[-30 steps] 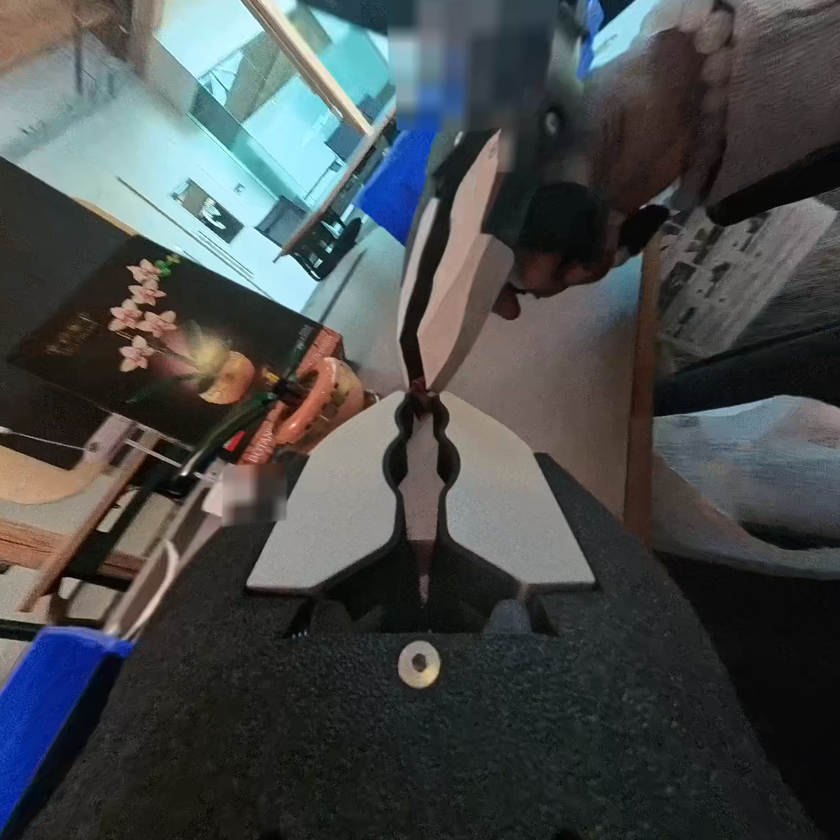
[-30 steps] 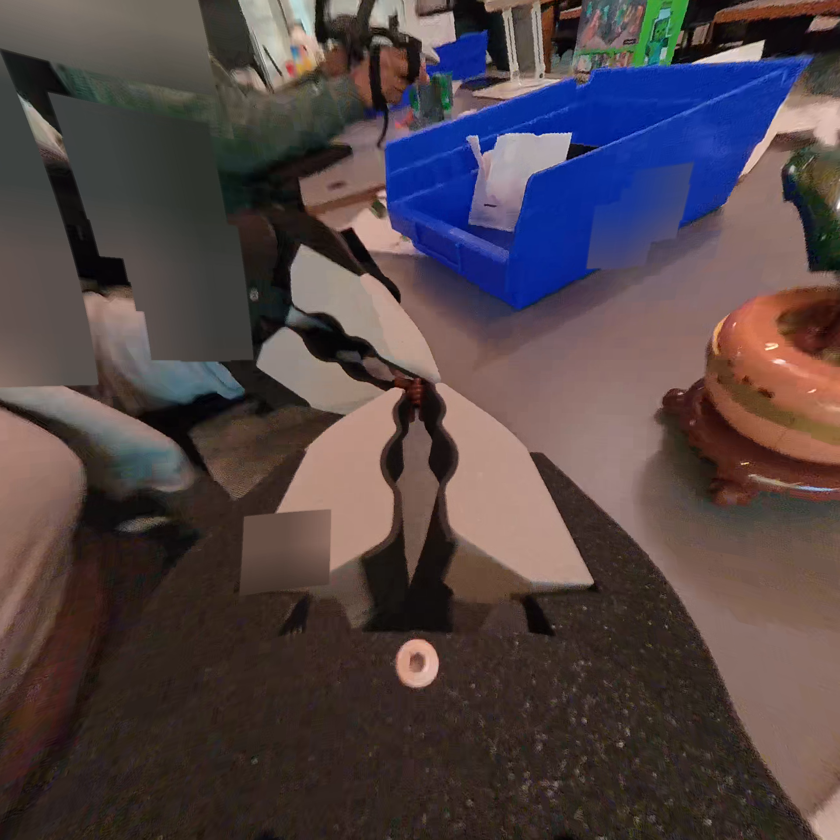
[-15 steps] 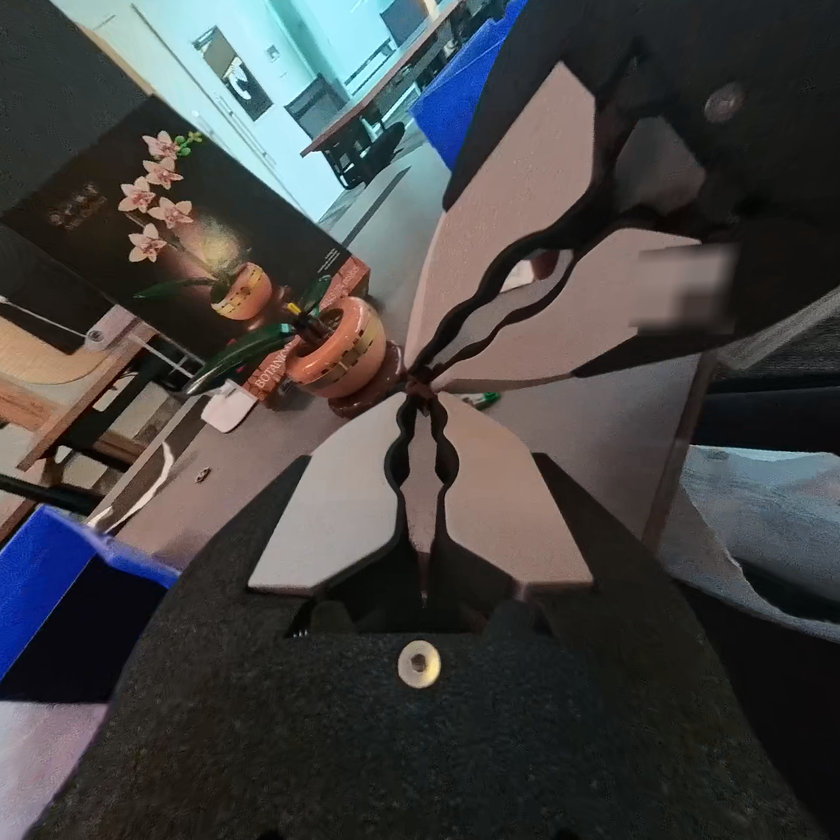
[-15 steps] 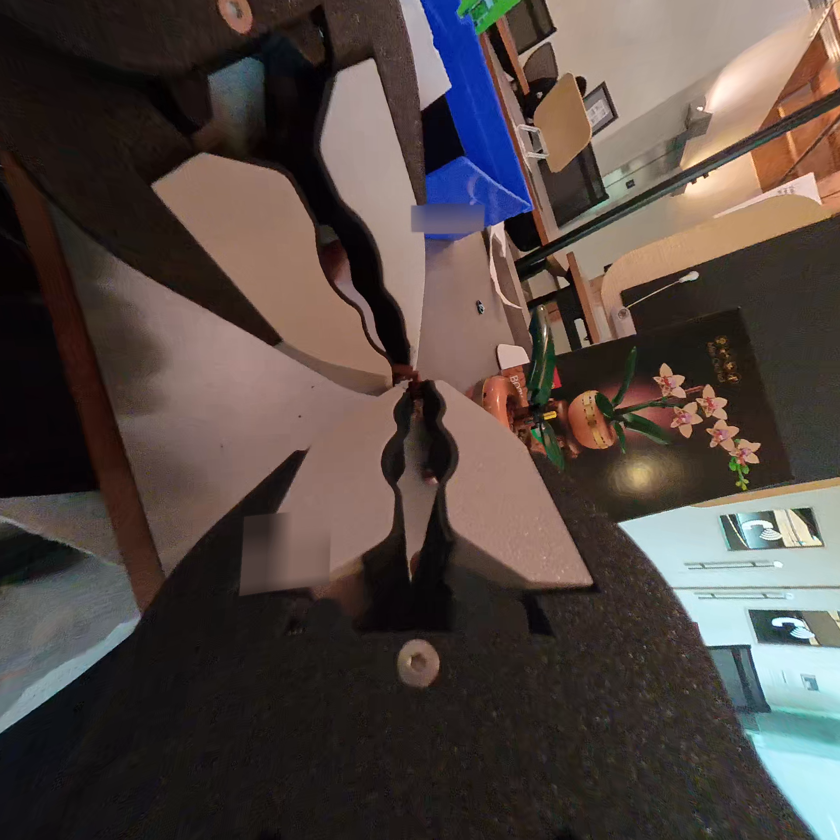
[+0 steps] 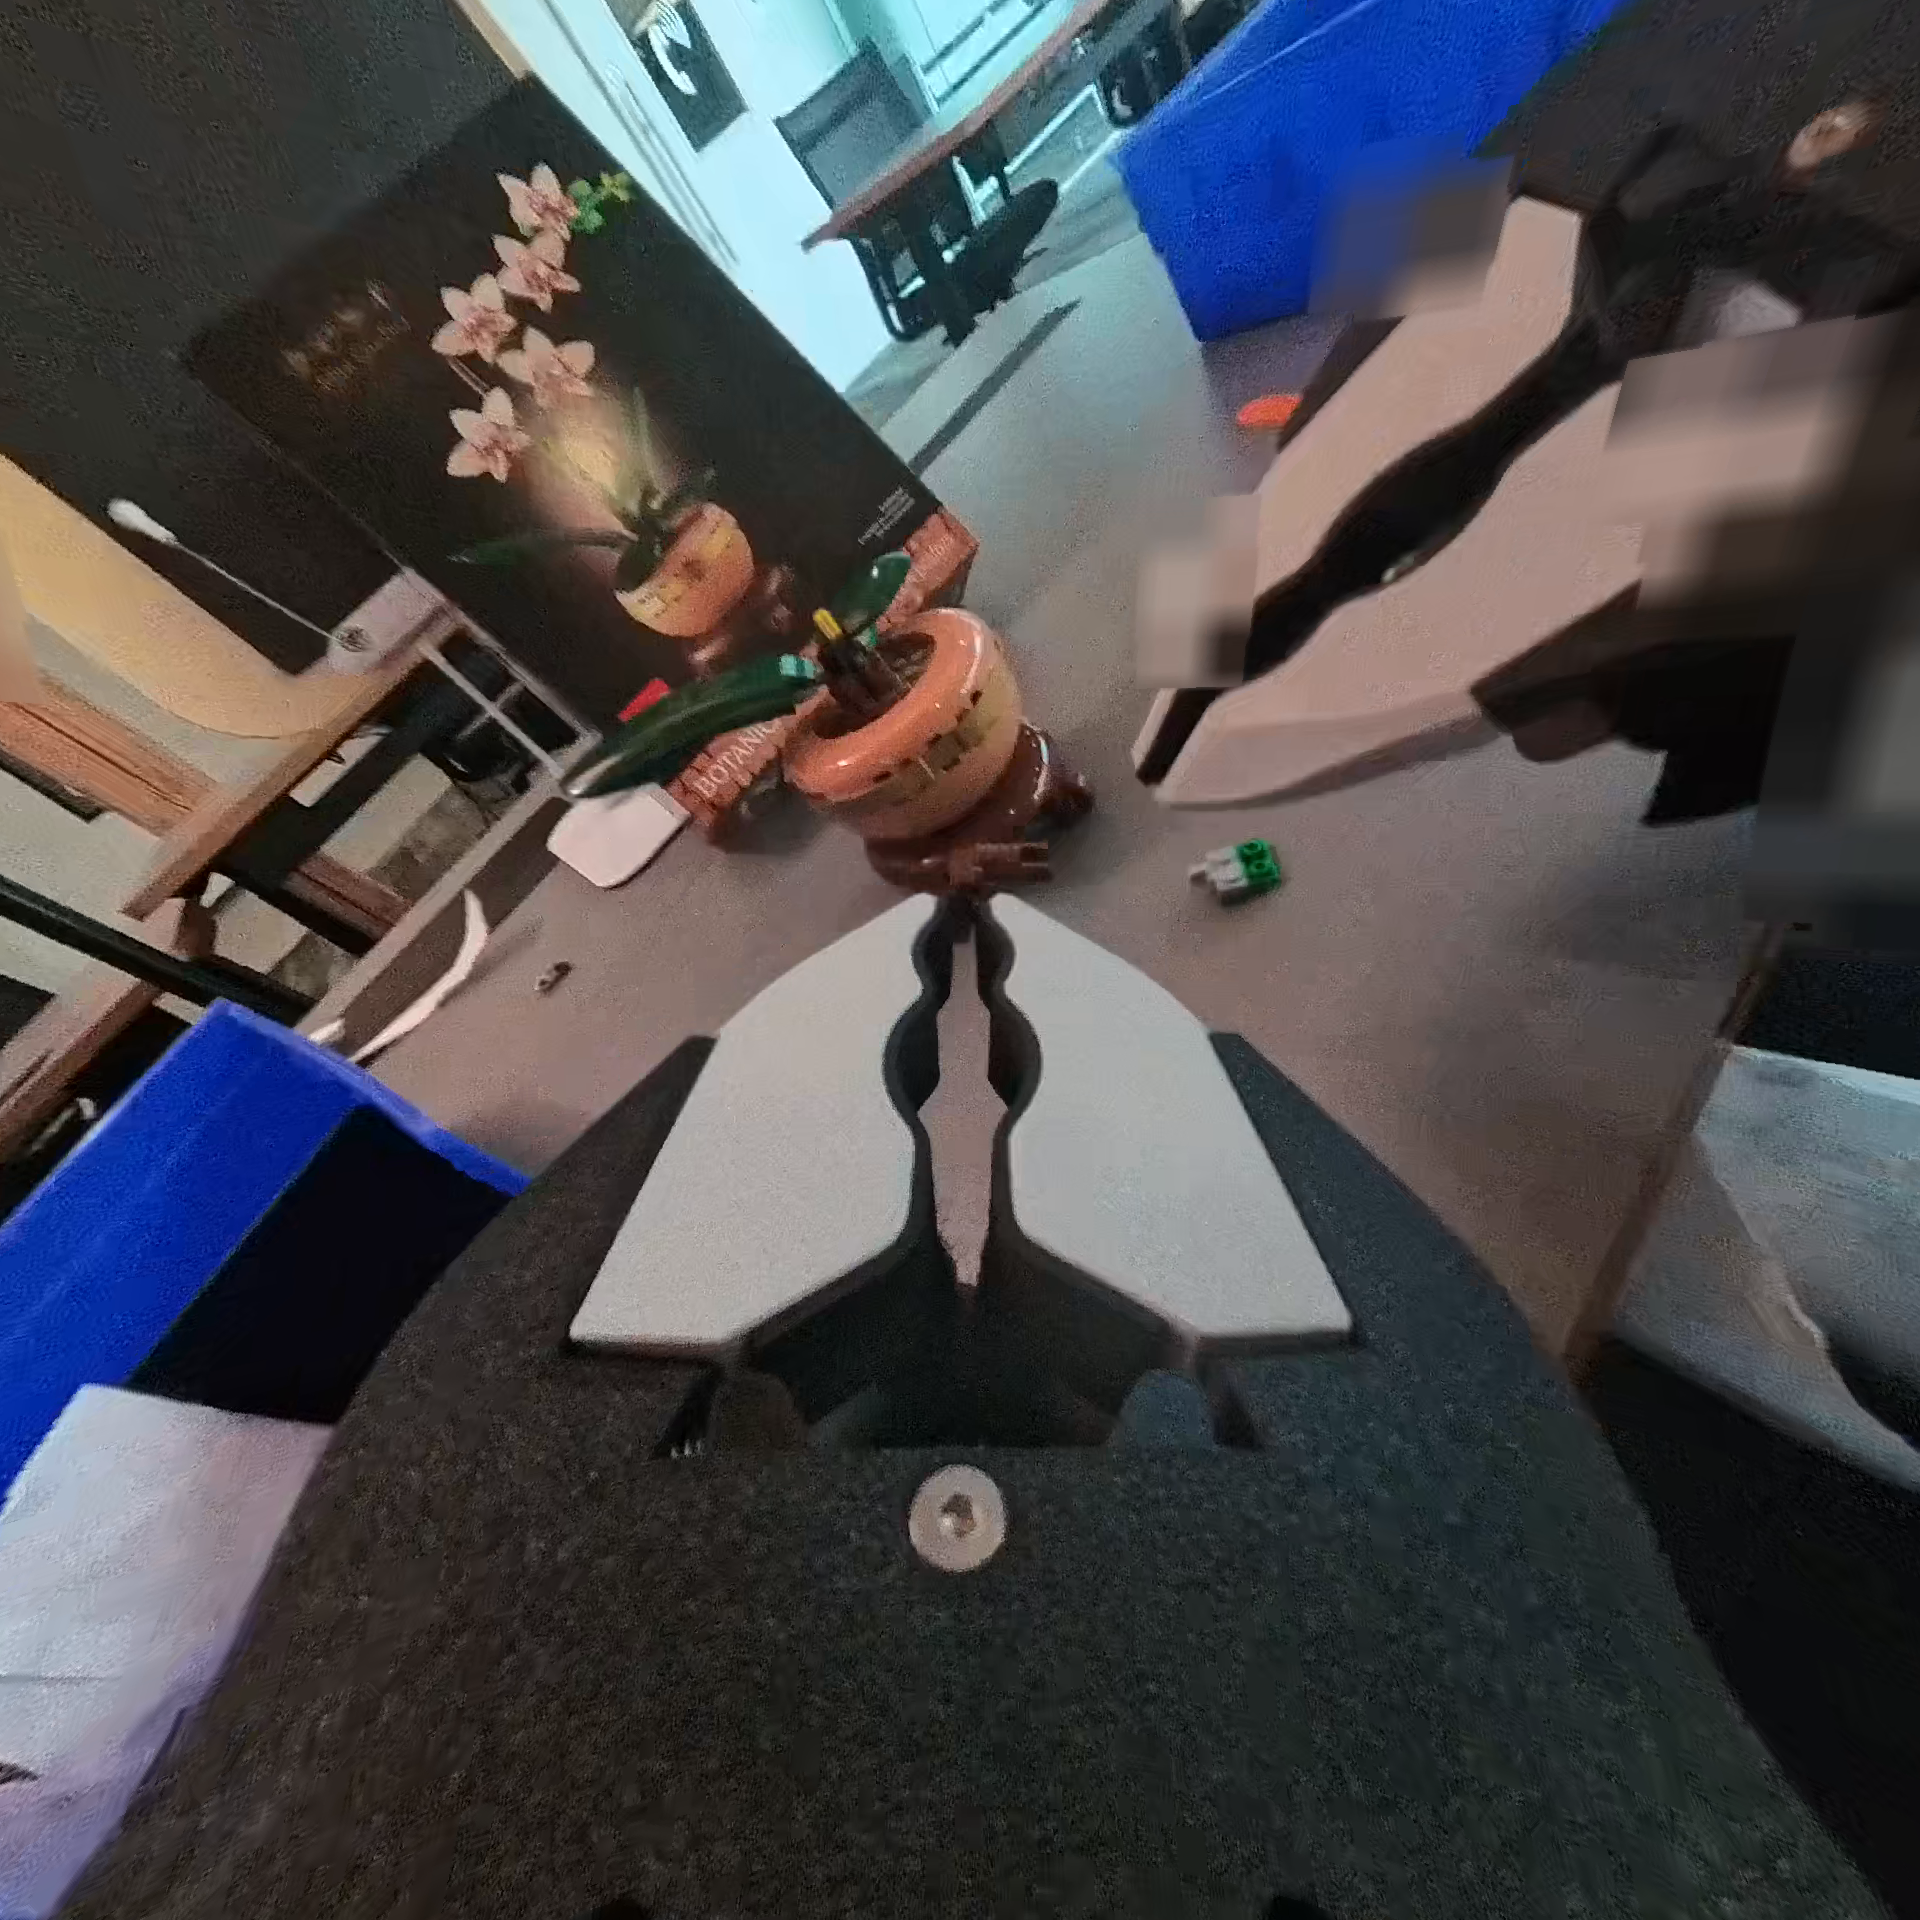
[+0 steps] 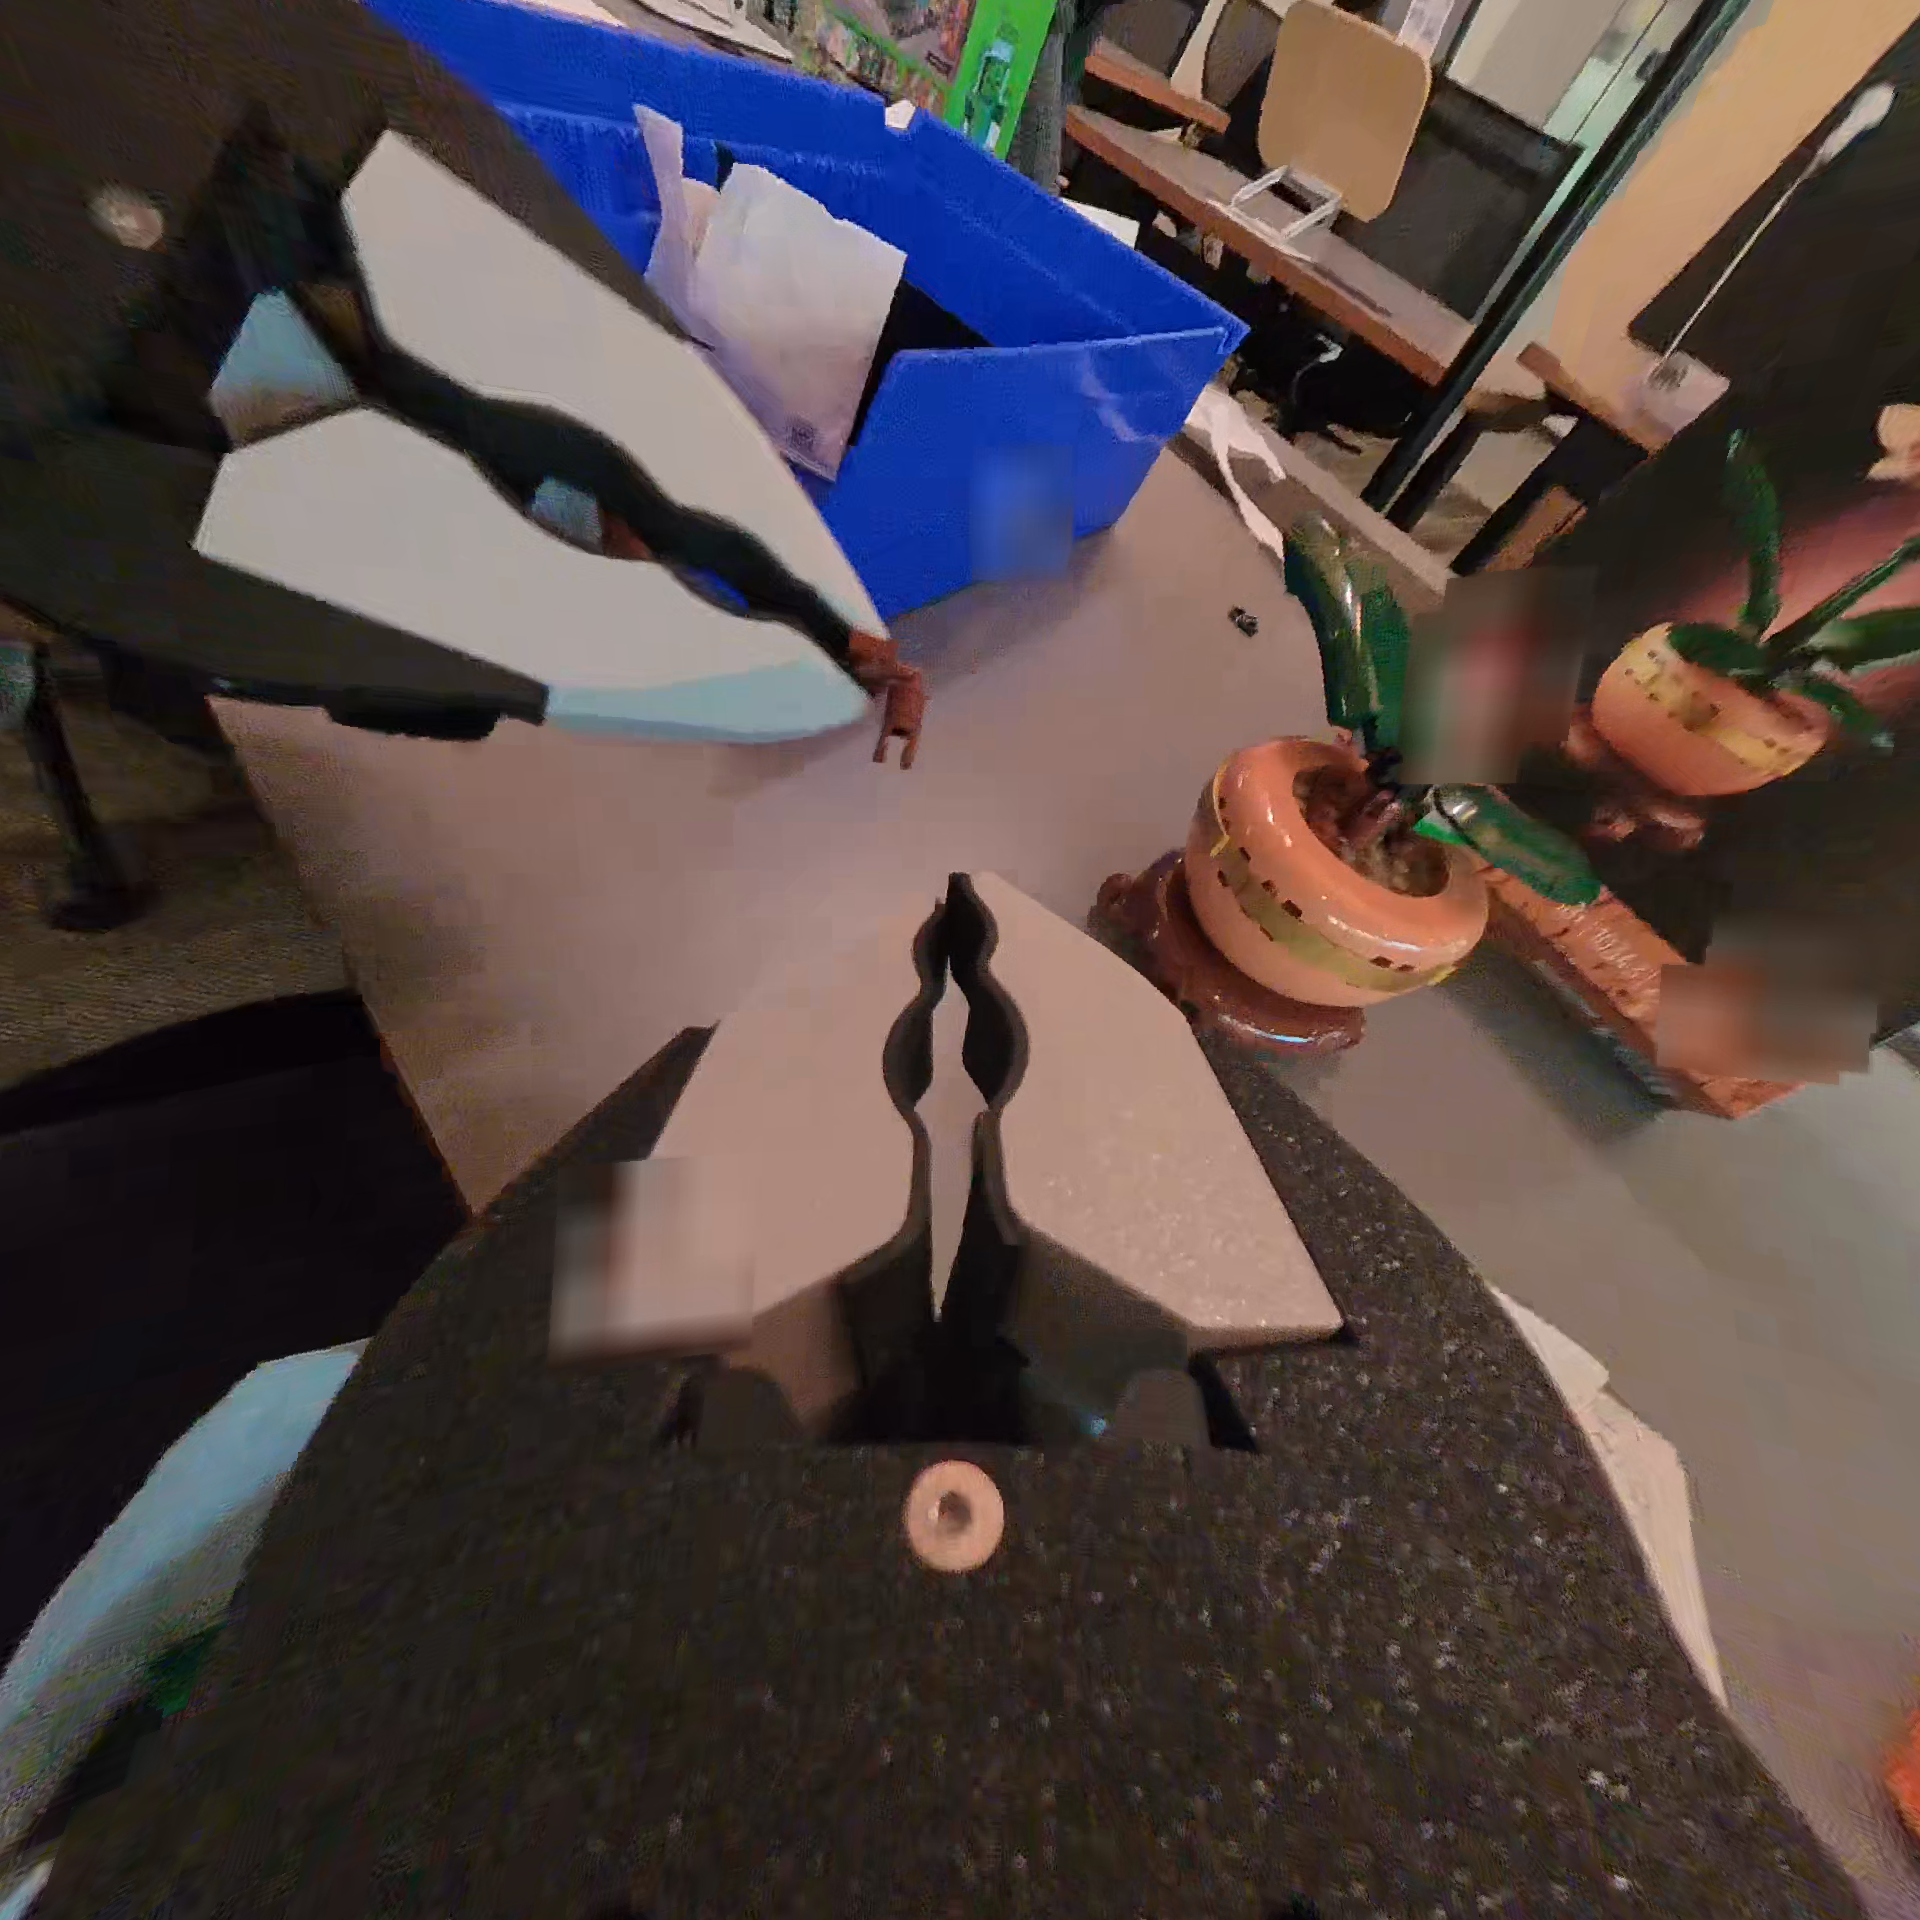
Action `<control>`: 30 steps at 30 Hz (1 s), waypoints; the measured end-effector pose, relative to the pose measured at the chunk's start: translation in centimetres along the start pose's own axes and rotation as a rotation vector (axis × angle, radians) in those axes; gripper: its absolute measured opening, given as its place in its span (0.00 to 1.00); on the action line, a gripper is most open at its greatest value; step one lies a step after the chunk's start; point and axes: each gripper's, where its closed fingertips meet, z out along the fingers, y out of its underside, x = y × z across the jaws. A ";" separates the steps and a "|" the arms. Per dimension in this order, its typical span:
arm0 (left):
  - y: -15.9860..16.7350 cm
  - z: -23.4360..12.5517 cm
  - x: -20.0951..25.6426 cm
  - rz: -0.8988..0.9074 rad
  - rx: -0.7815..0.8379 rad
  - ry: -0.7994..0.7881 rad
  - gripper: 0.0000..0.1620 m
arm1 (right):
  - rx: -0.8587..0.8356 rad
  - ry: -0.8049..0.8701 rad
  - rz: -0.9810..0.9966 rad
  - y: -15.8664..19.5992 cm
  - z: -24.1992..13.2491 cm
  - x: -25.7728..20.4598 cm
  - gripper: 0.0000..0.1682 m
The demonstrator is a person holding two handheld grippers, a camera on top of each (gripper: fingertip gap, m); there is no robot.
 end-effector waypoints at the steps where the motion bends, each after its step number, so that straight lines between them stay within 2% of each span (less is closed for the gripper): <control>1: 0.4 -0.1 0.2 -0.028 -0.002 0.028 0.02 | 0.011 -0.019 0.054 0.2 -0.1 0.3 0.02; 2: 0.5 -0.1 0.3 -0.068 0.006 0.049 0.02 | 0.031 -0.058 0.106 0.4 -0.3 0.3 0.11; 4: 0.6 0.0 0.8 -0.145 0.002 0.108 0.02 | 0.071 -0.133 0.227 0.3 -0.8 0.4 0.15; 7: 0.2 -0.2 1.1 -0.208 0.031 0.146 0.02 | 0.155 -0.166 0.363 -0.3 -1.6 0.9 0.31; 8: -0.1 -0.3 1.1 -0.225 0.054 0.157 0.02 | 0.188 -0.164 0.392 -0.5 -1.9 1.2 0.33; 14: -0.7 -1.1 1.1 -0.297 0.111 0.192 0.03 | 0.305 -0.252 0.474 -1.1 -4.0 0.7 0.28; 17: -1.6 -1.7 1.5 -0.367 0.149 0.228 0.02 | 0.443 -0.257 0.483 -2.4 -5.6 1.4 0.24; 21: -2.8 -2.6 1.5 -0.508 0.223 0.286 0.02 | 0.615 -0.234 0.464 -4.4 -8.1 2.7 0.30; 24: -3.1 -3.4 1.8 -0.527 0.227 0.318 0.02 | 0.546 -0.232 0.441 -3.9 -8.5 2.9 0.47; 27: -2.9 -3.9 1.7 -0.561 0.194 0.287 0.02 | 0.410 -0.232 0.433 -2.6 -8.0 2.6 0.54; 30: -2.3 -4.1 2.2 -0.625 0.141 0.274 0.03 | 0.300 -0.232 0.422 -1.4 -7.5 1.7 0.54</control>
